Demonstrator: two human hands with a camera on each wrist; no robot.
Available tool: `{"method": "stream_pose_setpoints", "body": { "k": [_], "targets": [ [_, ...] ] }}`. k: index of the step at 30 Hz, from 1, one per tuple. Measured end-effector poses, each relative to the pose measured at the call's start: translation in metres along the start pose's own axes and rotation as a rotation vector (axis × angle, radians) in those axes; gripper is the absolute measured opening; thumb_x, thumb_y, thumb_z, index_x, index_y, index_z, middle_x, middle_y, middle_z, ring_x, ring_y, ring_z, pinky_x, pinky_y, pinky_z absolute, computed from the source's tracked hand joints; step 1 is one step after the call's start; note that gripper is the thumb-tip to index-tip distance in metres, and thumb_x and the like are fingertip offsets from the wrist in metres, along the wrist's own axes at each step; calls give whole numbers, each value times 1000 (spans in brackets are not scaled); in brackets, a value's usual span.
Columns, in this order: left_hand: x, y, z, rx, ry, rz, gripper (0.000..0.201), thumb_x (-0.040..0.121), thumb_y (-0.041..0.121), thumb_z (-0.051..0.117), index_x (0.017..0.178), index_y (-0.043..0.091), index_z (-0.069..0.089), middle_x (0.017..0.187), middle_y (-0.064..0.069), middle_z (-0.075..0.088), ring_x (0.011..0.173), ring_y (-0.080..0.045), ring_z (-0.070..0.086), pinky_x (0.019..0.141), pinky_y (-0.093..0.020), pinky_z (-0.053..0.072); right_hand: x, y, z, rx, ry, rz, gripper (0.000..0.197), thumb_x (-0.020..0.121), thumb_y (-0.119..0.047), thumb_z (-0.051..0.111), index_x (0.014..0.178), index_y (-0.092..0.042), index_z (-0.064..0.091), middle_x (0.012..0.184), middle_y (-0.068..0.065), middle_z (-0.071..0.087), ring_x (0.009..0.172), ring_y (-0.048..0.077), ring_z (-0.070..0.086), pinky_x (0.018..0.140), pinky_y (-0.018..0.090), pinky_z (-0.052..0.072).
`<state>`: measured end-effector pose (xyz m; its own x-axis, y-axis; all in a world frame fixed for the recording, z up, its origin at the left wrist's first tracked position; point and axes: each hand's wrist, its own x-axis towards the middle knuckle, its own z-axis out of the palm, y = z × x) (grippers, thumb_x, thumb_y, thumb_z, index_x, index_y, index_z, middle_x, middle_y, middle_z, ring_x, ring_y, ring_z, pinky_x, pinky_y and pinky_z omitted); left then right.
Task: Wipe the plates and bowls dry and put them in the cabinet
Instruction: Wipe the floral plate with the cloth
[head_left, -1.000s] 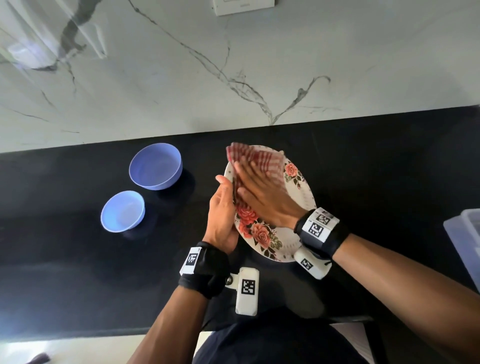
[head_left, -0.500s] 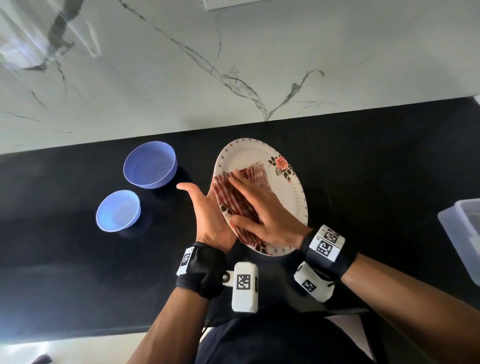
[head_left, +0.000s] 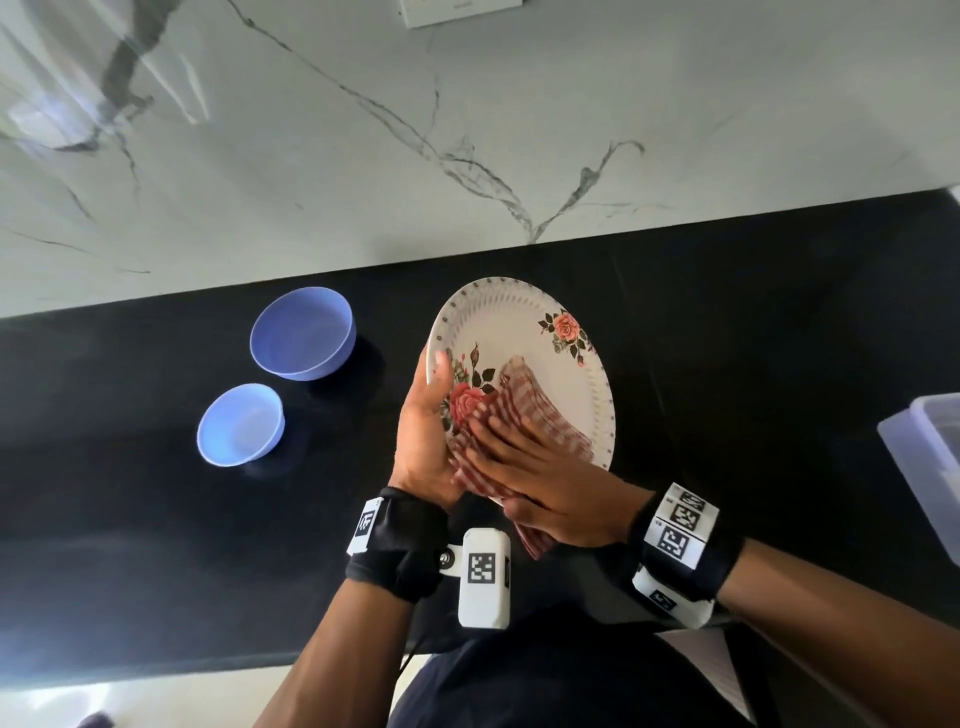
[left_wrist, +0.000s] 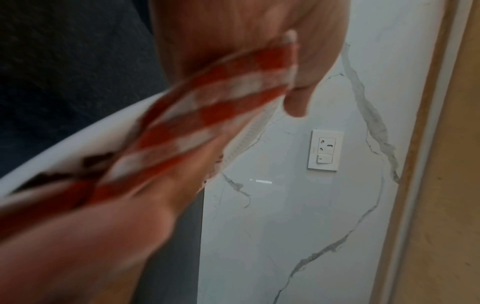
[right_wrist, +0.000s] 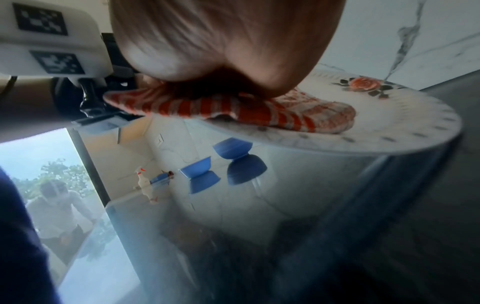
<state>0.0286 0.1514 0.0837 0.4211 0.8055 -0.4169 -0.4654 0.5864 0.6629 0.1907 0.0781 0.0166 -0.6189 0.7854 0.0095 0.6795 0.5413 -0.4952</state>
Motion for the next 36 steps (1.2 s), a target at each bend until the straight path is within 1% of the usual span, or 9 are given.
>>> {"method": "stream_pose_setpoints", "body": {
  "k": [3,8,16,20,23,25,28,30,36],
  "targets": [
    [1,-2,-2,-26,23,43,46,113,31,37,156,15,42,150,-22,55,137,-45,55,109,-64,47,-16,11,10,-41,-43,12,59,107,-53,12,156,-35,-14,163,-17,-28,154,12,-21,124,41,-14],
    [0,-5,-3,1,38,112,48,112,39,34,152,13,45,146,-22,60,135,-46,57,110,-68,45,-37,26,17,62,-103,153,65,101,-63,2,157,-33,-6,165,-14,-23,152,8,-24,125,43,-15],
    [10,-15,-8,-20,38,111,50,112,44,38,153,17,46,149,-22,57,137,-47,54,113,-73,37,-11,45,15,201,84,418,61,100,-61,-2,154,-38,-18,165,-10,-27,150,6,-28,126,47,-12],
    [18,-15,-7,-16,1,76,60,108,51,44,158,18,39,156,-26,46,142,-50,47,117,-69,33,15,26,10,152,179,303,61,104,-54,1,158,-29,-13,167,-2,-24,153,14,-25,124,43,-17],
    [22,-11,-6,-51,-15,45,77,102,59,53,160,13,33,159,-28,42,144,-50,44,121,-67,30,28,2,9,151,238,224,58,108,-43,7,161,-23,-6,170,0,-15,156,20,-18,125,50,-11],
    [25,-8,-9,-63,-6,20,81,100,62,54,160,11,34,156,-28,45,142,-50,47,120,-66,33,27,-10,9,174,249,208,58,108,-41,10,161,-22,-2,170,-2,-12,156,18,-16,126,49,-9],
    [26,-4,-12,-66,-10,6,83,96,62,61,158,13,38,155,-26,48,140,-49,50,117,-67,35,9,-12,9,190,161,190,57,107,-48,9,159,-28,-5,169,-10,-15,155,13,-18,125,43,-13],
    [25,-5,-13,-70,-8,14,76,99,59,55,158,14,38,156,-25,48,139,-50,50,116,-69,36,-8,-6,14,148,90,185,59,106,-52,6,159,-29,-4,168,-12,-17,155,12,-19,125,41,-16],
    [21,-10,-19,-52,17,7,67,106,58,41,157,15,42,154,-23,51,139,-48,51,115,-72,35,-34,41,21,52,11,331,59,106,-52,2,158,-28,-7,167,-6,-18,153,9,-23,127,49,-7]
  ]
}}
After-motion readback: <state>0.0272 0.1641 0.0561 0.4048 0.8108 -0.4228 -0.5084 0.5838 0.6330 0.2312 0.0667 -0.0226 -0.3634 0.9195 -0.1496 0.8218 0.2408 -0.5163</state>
